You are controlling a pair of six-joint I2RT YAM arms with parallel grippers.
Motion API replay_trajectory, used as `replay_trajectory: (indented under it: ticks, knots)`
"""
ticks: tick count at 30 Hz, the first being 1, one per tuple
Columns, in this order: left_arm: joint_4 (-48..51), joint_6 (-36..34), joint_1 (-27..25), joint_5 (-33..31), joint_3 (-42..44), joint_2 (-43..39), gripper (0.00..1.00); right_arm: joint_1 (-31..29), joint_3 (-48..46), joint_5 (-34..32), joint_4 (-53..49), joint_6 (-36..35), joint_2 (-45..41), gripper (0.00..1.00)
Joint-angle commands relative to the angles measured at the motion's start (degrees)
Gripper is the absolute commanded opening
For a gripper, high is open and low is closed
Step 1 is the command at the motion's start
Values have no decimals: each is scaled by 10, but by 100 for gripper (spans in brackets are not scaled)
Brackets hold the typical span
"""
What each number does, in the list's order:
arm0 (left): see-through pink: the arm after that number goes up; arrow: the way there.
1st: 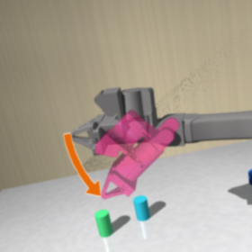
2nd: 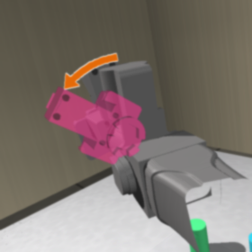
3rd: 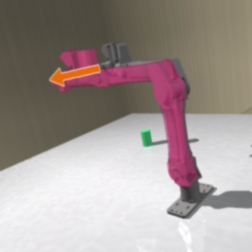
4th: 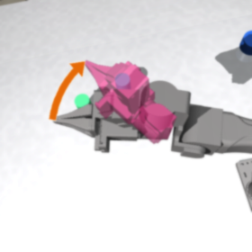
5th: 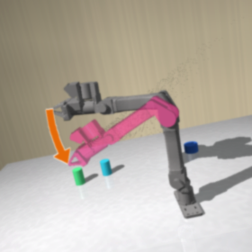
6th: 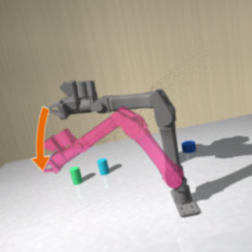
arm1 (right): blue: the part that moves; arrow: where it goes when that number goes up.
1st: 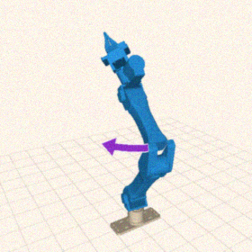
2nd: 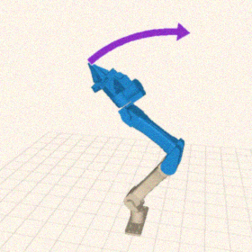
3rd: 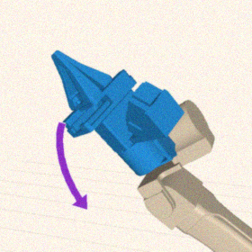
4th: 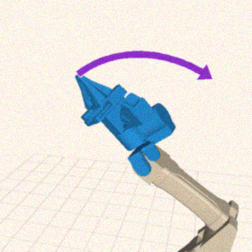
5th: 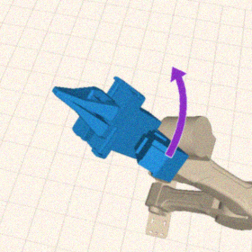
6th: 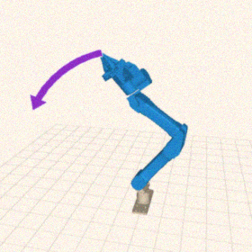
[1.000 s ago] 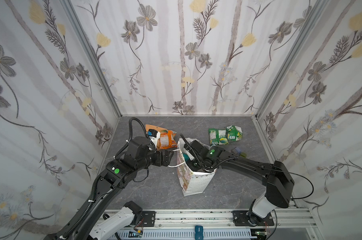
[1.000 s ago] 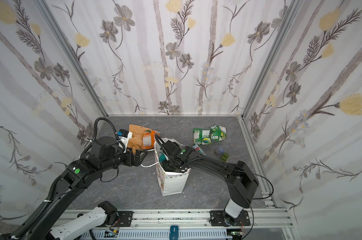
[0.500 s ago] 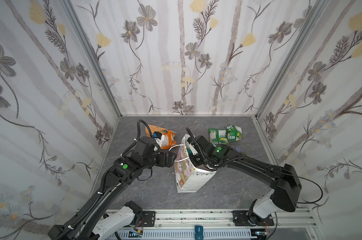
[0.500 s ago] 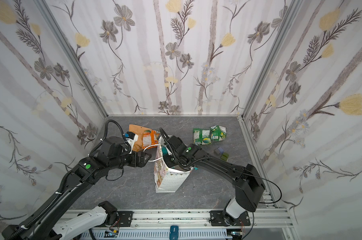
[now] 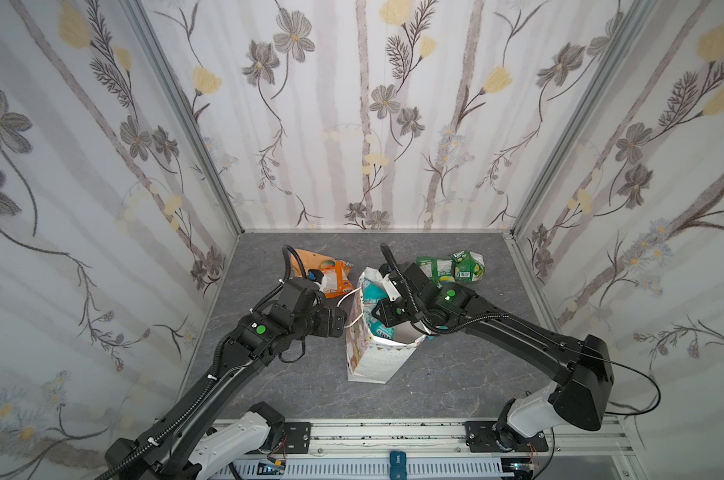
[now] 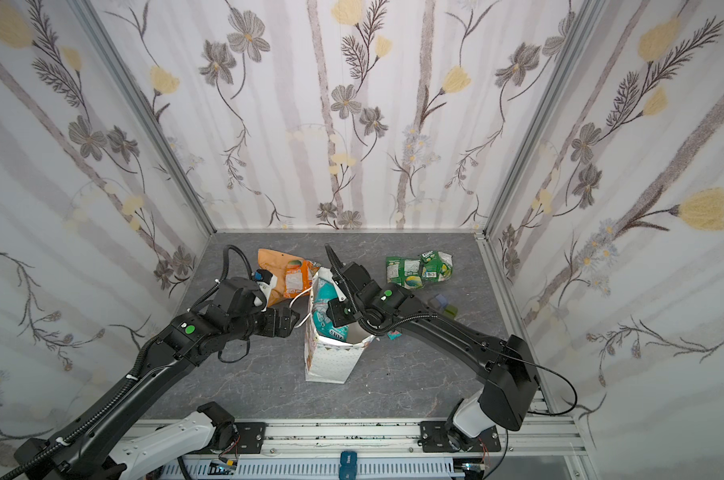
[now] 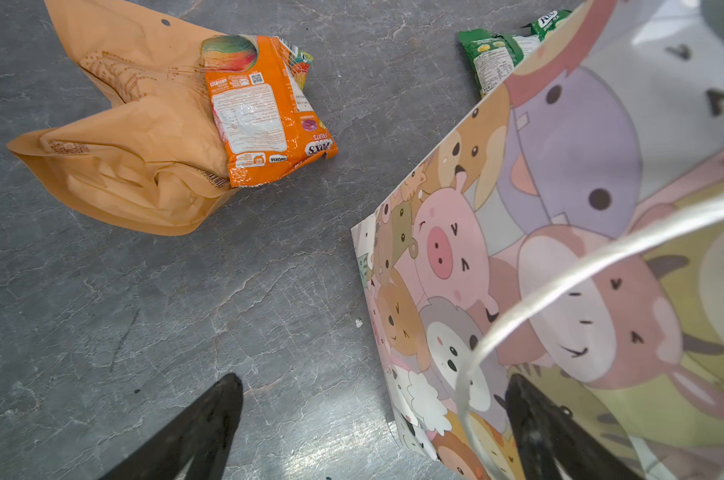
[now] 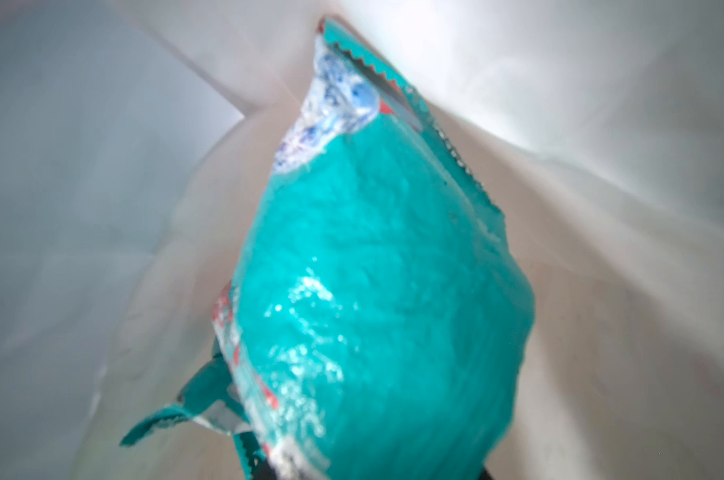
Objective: Take the snacks out of the paper bag
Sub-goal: 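Lift the teal packet up out of the white bag with the right gripper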
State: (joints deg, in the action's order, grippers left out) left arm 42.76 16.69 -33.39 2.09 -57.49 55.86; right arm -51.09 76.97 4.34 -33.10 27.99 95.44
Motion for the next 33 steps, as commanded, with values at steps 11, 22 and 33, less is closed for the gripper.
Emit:
replay_trajectory:
  ticks: [11, 22, 33]
  knots:
    - [4, 2, 1, -17, 1, -9, 100, 4, 40, -15, 33, 11, -36, 5]
    - [5, 5, 0, -16, -9, -25, 100, 5, 43, -25, 70, 21, -76, 5]
    - [-2, 6, 0, 7, -28, -68, 100, 6, 41, -39, 133, 27, -104, 5]
